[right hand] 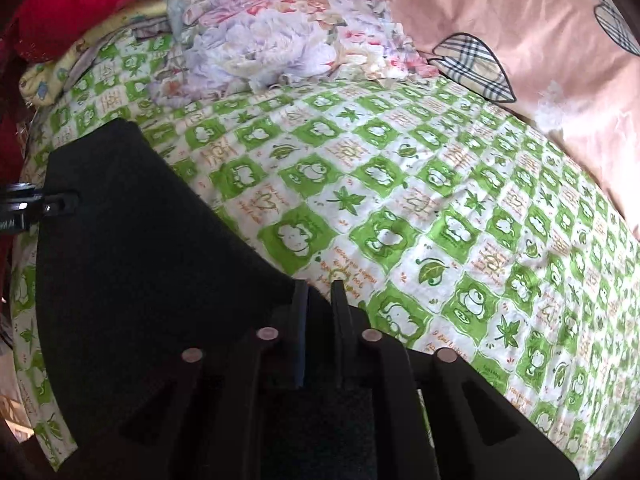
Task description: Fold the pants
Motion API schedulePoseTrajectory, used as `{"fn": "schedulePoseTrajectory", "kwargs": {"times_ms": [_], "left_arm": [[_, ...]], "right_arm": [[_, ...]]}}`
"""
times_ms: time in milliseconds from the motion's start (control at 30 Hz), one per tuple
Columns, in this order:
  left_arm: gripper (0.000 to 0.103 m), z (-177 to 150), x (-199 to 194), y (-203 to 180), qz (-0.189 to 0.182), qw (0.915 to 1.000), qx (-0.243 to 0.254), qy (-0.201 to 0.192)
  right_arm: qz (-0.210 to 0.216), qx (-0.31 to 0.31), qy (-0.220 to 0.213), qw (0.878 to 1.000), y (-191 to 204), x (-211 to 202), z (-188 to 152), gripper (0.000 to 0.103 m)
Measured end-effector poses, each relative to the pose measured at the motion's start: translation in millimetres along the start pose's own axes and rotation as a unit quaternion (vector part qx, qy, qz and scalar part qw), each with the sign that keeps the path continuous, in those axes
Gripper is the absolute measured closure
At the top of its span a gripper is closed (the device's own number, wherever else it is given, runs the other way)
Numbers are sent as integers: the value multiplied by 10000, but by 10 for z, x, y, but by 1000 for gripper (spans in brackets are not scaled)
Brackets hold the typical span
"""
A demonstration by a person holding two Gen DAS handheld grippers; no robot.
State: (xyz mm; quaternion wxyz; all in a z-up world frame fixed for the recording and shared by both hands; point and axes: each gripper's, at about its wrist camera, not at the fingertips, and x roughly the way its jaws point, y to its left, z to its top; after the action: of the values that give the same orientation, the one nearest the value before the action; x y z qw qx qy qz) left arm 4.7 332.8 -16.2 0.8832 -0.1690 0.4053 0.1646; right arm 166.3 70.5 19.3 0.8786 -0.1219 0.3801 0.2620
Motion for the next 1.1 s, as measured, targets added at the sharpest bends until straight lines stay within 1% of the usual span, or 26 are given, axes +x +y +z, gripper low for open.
{"fn": "schedulePoseTrajectory", "kwargs": {"times_ms": [33, 67, 133, 167, 200, 233, 267, 300, 367, 467, 567, 667, 733, 767, 800, 900, 967, 1000, 1067, 1100], "left_arm": [[66, 5, -23, 13, 37, 10000, -15, -1], [64, 12, -52, 25, 96, 9999, -36, -10], [53, 33, -160, 63, 252, 9995, -126, -109], [51, 39, -216, 77, 320, 9992, -177, -151], [51, 49, -297, 105, 355, 9988, -246, -229], [51, 60, -364, 116, 322, 9987, -292, -278], [52, 68, -424, 117, 315, 9984, -329, -333], [53, 74, -519, 111, 333, 9978, -374, -443], [52, 92, -617, 61, 284, 9977, -340, -515], [51, 118, -715, -152, 155, 9983, -89, -554], [48, 117, -756, -421, -52, 9982, 222, -554], [48, 85, -727, -734, -267, 9969, 576, -467], [46, 54, -689, -937, -398, 9952, 795, -404], [45, 35, -665, -1066, -493, 9937, 939, -351], [44, 20, -643, -1157, -694, 9906, 1150, -266], [44, -37, -594, -1500, -959, 9844, 1465, -157], [43, -92, -580, -1714, -1205, 9783, 1683, -48], [43, -142, -574, -1879, -1376, 9728, 1863, 24], [42, -226, -572, -2110, -1594, 9635, 2145, 152], [42, -296, -568, -2284, -1741, 9560, 2348, 243]], "right_arm": [[-2, 67, -37, 10000, -21, -34, 3, 82], [-41, 167, -80, 9998, -56, -89, 3, 80], [-61, 352, -178, 9992, -129, -215, -9, 78], [2, 459, -234, 9987, -175, -294, -24, 77], [61, 582, -268, 9979, -228, -382, -52, 73], [84, 650, -282, 9974, -254, -435, -73, 67], [119, 762, -330, 9965, -296, -528, -118, 64], [159, 859, -389, 9954, -331, -614, -167, 63], [227, 1013, -470, 9935, -383, -765, -262, 63], [250, 1204, -546, 9909, -451, -976, -437, 63], [231, 1408, -554, 9882, -517, -1156, -652, 62], [129, 1669, -584, 9842, -582, -1343, -886, 62], [-1, 1837, -582, 9813, -641, -1487, -1071, 62], [-48, 1914, -579, 9798, -659, -1534, -1131, 62], [-120, 2020, -581, 9776, -695, -1605, -1229, 62], [-370, 2300, -566, 9708, -805, -1802, -1502, 62], [-523, 2504, -543, 9652, -888, -1922, -1691, 62], [-576, 2611, -531, 9621, -930, -1975, -1779, 62], [-697, 2860, -517, 9543, -1018, -2088, -1959, 62], [-741, 2979, -514, 9503, -1059, -2140, -2042, 62]]}}
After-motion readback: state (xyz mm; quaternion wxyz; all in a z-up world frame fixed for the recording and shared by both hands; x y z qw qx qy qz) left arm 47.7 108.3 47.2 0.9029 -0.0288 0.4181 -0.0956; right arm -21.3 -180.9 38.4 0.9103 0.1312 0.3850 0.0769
